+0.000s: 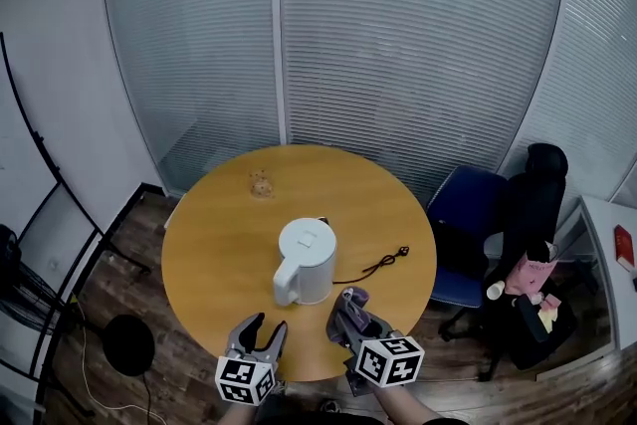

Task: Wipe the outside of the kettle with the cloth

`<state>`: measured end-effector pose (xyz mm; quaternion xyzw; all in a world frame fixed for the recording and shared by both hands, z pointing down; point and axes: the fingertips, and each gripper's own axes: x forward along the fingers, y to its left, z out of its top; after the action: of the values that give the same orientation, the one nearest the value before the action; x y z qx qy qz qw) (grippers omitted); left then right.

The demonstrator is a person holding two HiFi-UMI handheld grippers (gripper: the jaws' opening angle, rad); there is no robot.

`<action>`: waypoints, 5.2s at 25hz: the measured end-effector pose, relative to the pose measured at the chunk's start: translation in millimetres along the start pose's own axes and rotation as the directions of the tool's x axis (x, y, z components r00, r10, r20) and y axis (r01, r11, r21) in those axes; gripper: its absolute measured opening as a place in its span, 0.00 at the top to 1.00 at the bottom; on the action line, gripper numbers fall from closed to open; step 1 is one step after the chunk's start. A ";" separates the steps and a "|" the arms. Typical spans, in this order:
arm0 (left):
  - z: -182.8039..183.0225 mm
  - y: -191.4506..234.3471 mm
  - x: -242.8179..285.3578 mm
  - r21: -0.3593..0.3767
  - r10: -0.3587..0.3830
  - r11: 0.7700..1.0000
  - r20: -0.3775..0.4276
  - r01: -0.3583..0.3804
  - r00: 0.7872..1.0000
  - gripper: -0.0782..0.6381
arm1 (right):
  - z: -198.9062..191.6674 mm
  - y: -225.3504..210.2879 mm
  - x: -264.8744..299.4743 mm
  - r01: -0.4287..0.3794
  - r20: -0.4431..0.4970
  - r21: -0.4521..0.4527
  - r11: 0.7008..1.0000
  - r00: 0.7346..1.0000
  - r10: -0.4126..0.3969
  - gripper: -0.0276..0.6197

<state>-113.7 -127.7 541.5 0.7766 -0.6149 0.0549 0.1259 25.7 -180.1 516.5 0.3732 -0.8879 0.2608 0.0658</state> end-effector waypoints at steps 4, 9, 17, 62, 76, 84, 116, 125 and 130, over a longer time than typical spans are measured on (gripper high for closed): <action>10.4 15.7 26.4 0.048 -0.060 0.997 -0.031 0.061 0.998 0.60 | 17.9 6.6 26.9 0.033 0.032 -0.046 0.998 0.999 -0.032 0.81; 17.5 21.0 50.9 0.078 -0.143 0.986 -0.062 0.148 0.988 0.59 | 27.2 17.4 55.8 0.074 0.054 -0.122 0.990 0.996 -0.068 0.81; 18.8 20.5 75.9 0.141 -0.264 0.950 -0.109 0.278 0.958 0.59 | 13.4 21.4 93.4 0.130 0.032 -0.185 0.974 0.992 -0.126 0.81; 8.3 17.7 89.3 0.133 -0.360 0.917 -0.134 0.377 0.923 0.67 | 39.5 -65.0 101.5 0.115 0.014 0.184 0.976 0.993 -0.119 0.81; 4.1 18.6 87.6 0.127 -0.377 0.909 -0.151 0.397 0.914 0.67 | -107.7 -139.8 154.0 0.350 -0.348 0.283 0.893 0.905 -0.244 0.81; 4.3 21.1 88.4 0.119 -0.392 0.904 -0.150 0.410 0.908 0.67 | -88.3 -134.4 138.7 0.342 -0.296 0.253 0.905 0.918 -0.264 0.81; 4.2 20.1 88.9 0.102 -0.357 0.925 -0.104 0.367 0.928 0.67 | 27.6 -159.0 165.1 0.238 0.117 0.280 0.930 0.953 -0.279 0.81; 3.1 19.0 86.8 0.079 -0.368 0.923 -0.101 0.376 0.924 0.66 | -63.7 -190.3 178.2 0.411 -0.122 0.267 0.872 0.912 -0.392 0.81; 4.2 22.7 88.6 0.076 -0.365 0.925 -0.096 0.373 0.926 0.66 | -63.5 -191.8 176.7 0.406 -0.124 0.286 0.868 0.914 -0.386 0.81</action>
<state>-114.9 -217.0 561.6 0.8806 -0.4490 0.0899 0.1222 28.5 -370.9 705.2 0.5445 -0.7388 0.3873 0.0871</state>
